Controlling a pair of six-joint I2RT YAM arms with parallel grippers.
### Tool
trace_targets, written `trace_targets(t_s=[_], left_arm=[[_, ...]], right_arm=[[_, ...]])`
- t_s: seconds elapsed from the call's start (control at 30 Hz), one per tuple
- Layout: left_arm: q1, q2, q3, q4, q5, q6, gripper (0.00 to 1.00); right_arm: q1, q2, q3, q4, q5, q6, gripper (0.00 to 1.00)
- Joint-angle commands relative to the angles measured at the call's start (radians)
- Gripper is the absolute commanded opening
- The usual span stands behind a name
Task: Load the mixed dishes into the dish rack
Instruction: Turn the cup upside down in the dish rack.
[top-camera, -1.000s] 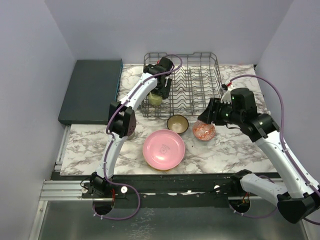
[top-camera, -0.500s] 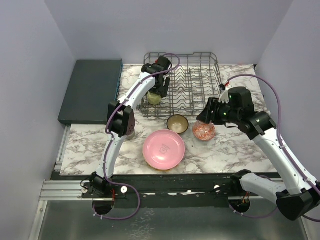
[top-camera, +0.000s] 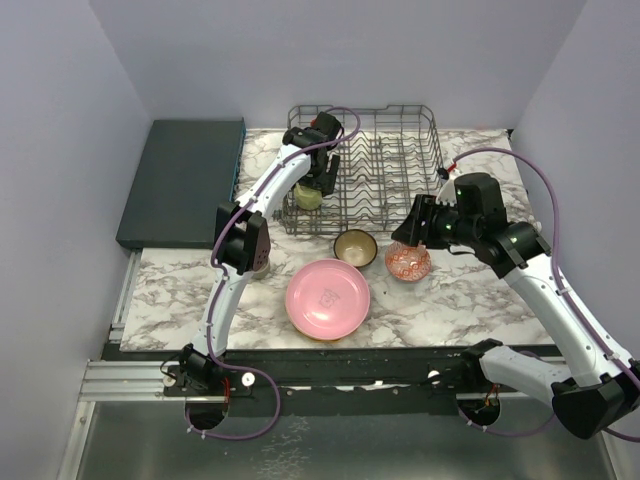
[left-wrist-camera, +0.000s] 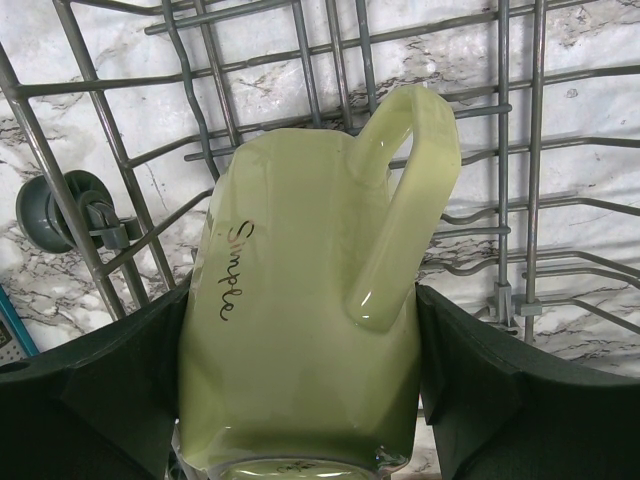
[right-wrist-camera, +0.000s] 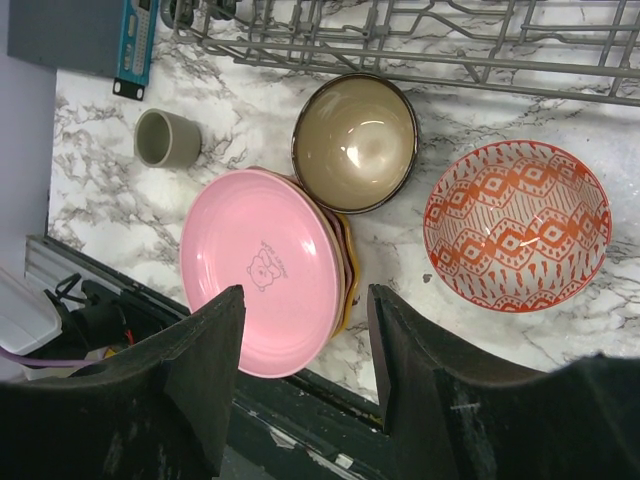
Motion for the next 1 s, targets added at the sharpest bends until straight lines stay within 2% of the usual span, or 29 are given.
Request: trace_targets(t_s=[0.0,0.37,0.97], left_arm=[[0.001,0.013,0.006,0.027,0.011,0.01,0.36],[0.001,0.014,0.024,0.027,-0.005,0.013,0.54],[0.001,-0.016,0.042,0.027,-0.023,0.013,0.7]], right_arm=[[-0.003,0.001,-0.014,0.019,-0.013,0.004,0.59],[-0.003,0.006,-0.024,0.026,-0.016,0.01,0.6],[-0.003,0.002,-0.031,0.028,-0.028,0.025,0.62]])
